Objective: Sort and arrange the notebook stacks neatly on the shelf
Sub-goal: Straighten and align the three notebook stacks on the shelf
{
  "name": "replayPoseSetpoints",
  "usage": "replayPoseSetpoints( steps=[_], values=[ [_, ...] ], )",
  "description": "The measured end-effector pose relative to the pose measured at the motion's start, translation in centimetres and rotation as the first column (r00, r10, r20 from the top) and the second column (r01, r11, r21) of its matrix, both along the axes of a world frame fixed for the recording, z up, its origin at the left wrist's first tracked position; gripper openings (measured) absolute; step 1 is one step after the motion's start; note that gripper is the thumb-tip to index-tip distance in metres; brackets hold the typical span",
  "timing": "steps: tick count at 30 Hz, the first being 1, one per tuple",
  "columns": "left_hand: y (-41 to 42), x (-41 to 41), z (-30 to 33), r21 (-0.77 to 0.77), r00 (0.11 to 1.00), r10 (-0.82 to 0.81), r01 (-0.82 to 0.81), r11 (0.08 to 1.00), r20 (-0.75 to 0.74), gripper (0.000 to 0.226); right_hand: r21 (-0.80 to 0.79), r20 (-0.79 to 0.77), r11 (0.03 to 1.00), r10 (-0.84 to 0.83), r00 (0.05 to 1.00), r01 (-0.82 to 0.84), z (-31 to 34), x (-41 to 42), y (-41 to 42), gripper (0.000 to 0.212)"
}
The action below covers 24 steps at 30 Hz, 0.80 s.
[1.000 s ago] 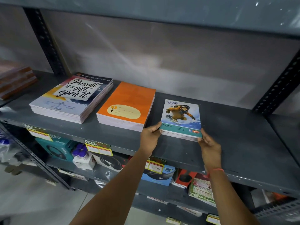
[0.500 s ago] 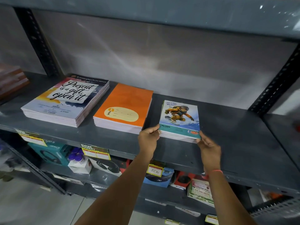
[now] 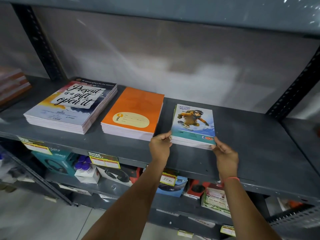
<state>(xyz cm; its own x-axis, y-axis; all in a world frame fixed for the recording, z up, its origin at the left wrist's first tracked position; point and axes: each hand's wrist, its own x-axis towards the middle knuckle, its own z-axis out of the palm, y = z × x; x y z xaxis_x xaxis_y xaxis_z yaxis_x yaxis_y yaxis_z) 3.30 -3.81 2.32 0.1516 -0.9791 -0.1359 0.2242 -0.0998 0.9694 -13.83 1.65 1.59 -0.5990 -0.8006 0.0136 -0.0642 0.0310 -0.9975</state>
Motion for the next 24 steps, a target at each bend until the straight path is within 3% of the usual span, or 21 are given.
replayPoseSetpoints(
  steps=[8,24],
  values=[
    [-0.2,-0.02,-0.1,0.049,0.997,-0.016,0.019,0.999,-0.076,0.022,0.013,-0.01,0.999,-0.033,0.999,0.034,-0.26,0.0,-0.08,0.035],
    [-0.53,0.04,-0.8,0.036,0.998,-0.012,0.009,0.999,0.069,0.022,0.014,0.042,0.998,-0.058,0.997,0.058,-0.38,-0.05,-0.18,0.032]
  ],
)
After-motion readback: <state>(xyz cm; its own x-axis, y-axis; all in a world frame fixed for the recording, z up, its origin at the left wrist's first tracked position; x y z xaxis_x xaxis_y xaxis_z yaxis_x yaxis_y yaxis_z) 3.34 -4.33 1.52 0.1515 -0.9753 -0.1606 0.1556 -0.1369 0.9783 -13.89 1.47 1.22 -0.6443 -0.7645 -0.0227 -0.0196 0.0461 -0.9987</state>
